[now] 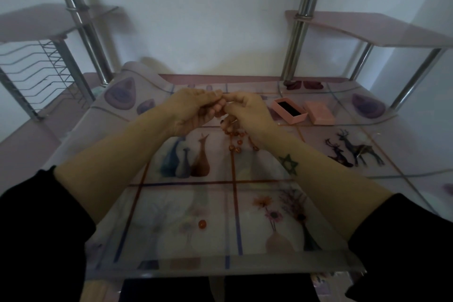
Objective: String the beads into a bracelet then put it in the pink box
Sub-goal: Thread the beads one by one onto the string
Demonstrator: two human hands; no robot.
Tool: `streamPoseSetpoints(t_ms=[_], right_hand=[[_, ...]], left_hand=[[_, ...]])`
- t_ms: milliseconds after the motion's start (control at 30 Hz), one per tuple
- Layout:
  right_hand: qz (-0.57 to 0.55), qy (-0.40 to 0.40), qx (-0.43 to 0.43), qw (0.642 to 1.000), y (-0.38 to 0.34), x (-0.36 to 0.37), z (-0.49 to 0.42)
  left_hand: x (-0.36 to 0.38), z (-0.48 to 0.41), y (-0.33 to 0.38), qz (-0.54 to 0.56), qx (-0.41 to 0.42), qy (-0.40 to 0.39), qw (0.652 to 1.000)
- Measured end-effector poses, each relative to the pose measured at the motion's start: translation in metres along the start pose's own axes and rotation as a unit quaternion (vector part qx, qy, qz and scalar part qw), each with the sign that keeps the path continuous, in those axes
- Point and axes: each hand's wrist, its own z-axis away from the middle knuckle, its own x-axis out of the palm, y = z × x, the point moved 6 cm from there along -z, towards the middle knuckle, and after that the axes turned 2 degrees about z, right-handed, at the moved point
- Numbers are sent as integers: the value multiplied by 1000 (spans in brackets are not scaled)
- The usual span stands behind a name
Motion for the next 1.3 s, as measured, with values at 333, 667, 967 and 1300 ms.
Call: streamPoseSetpoints(t_ms=[333, 667, 967, 1300], right_hand=[[74, -9, 23, 997, 8, -2, 3], [79, -21, 28, 996, 11, 0, 2], [9, -45, 28, 999, 6, 7, 3], [46, -32, 47, 997, 4, 2, 25]], left_hand=[[-7, -1, 10, 84, 67, 55, 993], [-7, 2, -3, -59, 42, 51, 996], [-8, 8, -5, -100, 37, 50, 993], [-8, 31, -10, -202, 23, 57, 977]])
